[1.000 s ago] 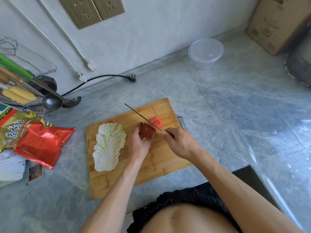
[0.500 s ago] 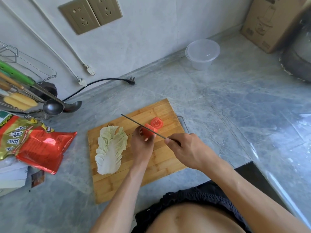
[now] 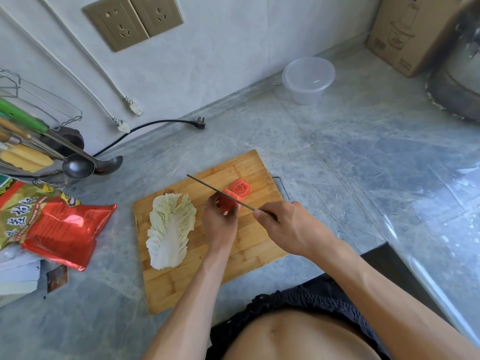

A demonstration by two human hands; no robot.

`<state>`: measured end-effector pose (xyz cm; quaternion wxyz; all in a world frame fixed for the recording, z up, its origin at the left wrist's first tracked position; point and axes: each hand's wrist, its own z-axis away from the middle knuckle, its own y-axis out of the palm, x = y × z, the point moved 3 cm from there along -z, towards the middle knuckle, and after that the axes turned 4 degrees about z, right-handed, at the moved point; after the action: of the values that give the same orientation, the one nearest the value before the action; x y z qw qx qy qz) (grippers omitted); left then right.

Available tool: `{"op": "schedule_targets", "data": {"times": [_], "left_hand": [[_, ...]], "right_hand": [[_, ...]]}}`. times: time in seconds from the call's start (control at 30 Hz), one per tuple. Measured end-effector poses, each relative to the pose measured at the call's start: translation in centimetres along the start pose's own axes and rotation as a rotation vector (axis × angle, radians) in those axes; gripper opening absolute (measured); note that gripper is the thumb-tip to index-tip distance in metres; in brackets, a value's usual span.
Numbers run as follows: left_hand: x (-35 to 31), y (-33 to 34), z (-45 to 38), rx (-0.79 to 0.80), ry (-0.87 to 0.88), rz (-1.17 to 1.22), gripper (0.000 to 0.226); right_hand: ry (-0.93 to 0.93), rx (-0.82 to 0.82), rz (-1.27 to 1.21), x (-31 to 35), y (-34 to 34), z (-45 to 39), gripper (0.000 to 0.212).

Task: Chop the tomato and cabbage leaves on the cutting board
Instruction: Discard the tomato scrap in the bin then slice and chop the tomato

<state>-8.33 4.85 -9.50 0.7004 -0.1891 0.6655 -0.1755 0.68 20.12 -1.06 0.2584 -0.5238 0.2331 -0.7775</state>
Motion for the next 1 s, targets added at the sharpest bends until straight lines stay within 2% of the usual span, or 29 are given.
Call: {"op": "schedule_targets", "data": {"times": [0.43, 0.73, 1.0], "left_hand": [[-0.3, 0.0, -0.2, 0.02, -0.015, 0.0, 0.034], [-0.5, -0.2, -0.3, 0.048, 0.037, -0.062, 0.029], [-0.4, 0.1, -0.1, 0.018, 0.003, -0.066, 0.039]], "right_hand": [[0.057, 0.045, -0.015, 0.2, -1.0, 0.0, 0.05], [0.071, 0.051, -0.028, 1.2, 0.0, -1.8, 0.05], [0.101, 0.045, -0.044, 0.3, -0.1, -1.0, 0.05]]}}
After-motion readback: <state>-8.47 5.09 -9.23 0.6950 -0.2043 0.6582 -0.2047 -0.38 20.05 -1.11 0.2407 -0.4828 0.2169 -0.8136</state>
